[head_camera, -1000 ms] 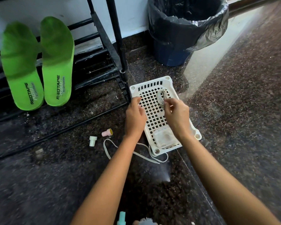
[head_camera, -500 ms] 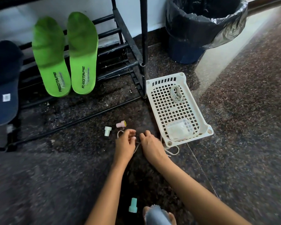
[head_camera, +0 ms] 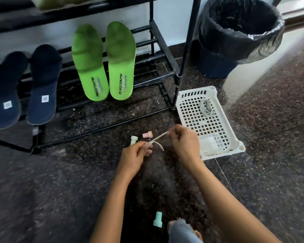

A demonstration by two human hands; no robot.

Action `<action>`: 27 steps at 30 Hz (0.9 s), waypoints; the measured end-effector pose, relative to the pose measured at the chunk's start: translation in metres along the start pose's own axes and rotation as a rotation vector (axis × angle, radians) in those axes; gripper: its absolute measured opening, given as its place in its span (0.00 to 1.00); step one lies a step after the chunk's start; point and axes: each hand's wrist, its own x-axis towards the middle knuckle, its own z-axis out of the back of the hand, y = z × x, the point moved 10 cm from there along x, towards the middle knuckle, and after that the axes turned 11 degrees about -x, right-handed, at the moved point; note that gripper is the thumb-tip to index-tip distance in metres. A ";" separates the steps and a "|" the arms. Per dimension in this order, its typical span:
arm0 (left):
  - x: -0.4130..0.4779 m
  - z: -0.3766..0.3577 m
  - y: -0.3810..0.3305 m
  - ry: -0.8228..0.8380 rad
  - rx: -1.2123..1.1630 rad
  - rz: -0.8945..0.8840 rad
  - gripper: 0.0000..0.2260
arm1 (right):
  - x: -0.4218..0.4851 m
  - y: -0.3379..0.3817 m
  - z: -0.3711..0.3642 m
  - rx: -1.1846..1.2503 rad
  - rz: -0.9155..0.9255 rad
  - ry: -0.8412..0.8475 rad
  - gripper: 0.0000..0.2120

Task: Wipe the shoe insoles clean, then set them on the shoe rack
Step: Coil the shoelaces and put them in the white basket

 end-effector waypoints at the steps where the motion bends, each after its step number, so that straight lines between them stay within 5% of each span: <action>1: -0.001 0.011 -0.004 -0.046 0.041 -0.029 0.07 | 0.001 -0.002 0.000 -0.051 -0.008 -0.010 0.02; 4: -0.007 0.029 -0.025 -0.132 0.077 -0.158 0.06 | -0.006 0.027 -0.004 -0.011 0.250 0.033 0.13; 6: -0.008 0.026 -0.037 -0.086 0.070 -0.201 0.08 | -0.024 0.062 -0.015 0.124 0.500 0.207 0.23; 8: -0.006 0.022 -0.038 -0.046 0.045 -0.125 0.14 | -0.036 0.087 -0.015 0.146 0.665 0.278 0.20; 11: -0.009 0.018 -0.037 0.002 -0.237 0.022 0.18 | -0.020 0.084 0.003 0.215 0.590 0.168 0.08; 15: -0.020 0.016 -0.044 0.058 -0.651 0.115 0.17 | 0.012 0.041 0.006 0.127 0.242 0.073 0.09; 18: -0.022 0.017 -0.063 0.066 -0.811 0.095 0.16 | 0.010 0.016 -0.019 -0.108 0.095 0.220 0.06; 21: -0.020 0.014 -0.073 0.045 -0.842 0.107 0.15 | -0.004 0.012 -0.042 -0.244 0.185 0.351 0.11; 24: -0.018 0.013 -0.073 0.026 -0.762 0.155 0.14 | -0.022 0.057 -0.026 0.234 0.405 0.410 0.29; 27: -0.017 0.008 -0.072 0.035 -0.733 0.198 0.14 | -0.034 0.099 0.006 0.482 0.552 0.391 0.23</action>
